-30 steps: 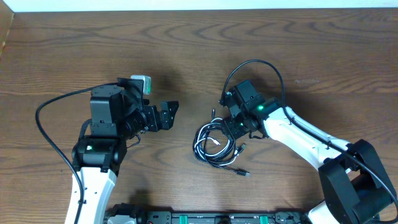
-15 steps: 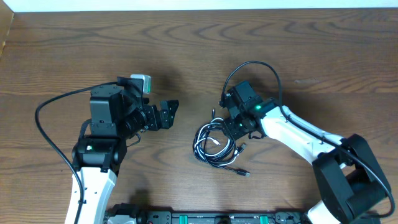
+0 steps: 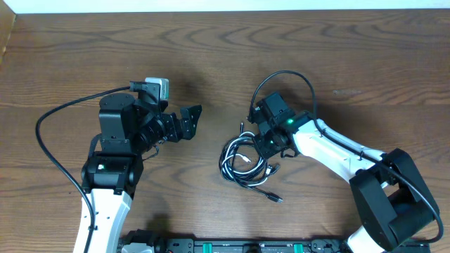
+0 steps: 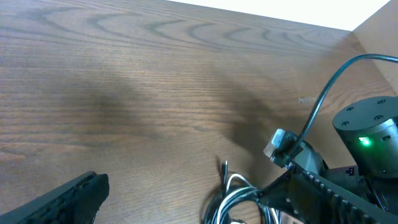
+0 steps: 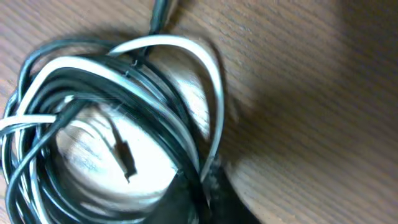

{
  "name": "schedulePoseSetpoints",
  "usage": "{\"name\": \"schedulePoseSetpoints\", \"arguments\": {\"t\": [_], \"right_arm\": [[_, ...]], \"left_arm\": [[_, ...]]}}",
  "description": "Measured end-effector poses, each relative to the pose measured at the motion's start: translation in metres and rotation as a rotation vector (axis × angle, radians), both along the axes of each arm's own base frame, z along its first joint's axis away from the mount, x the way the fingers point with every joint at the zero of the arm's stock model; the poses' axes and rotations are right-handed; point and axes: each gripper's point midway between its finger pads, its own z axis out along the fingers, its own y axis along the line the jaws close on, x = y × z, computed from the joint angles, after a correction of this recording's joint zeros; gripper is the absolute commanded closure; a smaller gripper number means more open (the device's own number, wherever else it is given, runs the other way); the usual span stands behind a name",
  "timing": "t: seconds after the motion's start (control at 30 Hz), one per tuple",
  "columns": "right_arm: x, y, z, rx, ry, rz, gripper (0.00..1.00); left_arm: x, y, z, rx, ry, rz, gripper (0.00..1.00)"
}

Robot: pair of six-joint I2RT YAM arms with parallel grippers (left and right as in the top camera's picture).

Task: Untangle cables
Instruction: 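Lower the right gripper and grasp the tangled black and white cables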

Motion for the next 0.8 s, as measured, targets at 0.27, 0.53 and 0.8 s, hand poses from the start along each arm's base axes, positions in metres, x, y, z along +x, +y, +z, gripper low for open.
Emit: {"name": "schedulePoseSetpoints", "arguments": {"t": [0.27,0.53,0.8], "right_arm": [[0.003,0.002,0.001,0.008,-0.013,0.0,0.98],[0.009,0.007,0.003,0.028,-0.036,-0.011,0.82],[0.014,0.01,0.005,0.041,-0.056,-0.016,0.99]], "left_arm": [[0.0,0.0,-0.001,0.0,0.002,0.0,0.02],[0.0,0.0,-0.001,0.0,0.002,0.0,0.02],[0.0,0.0,-0.001,0.0,0.002,0.0,0.02]]}}
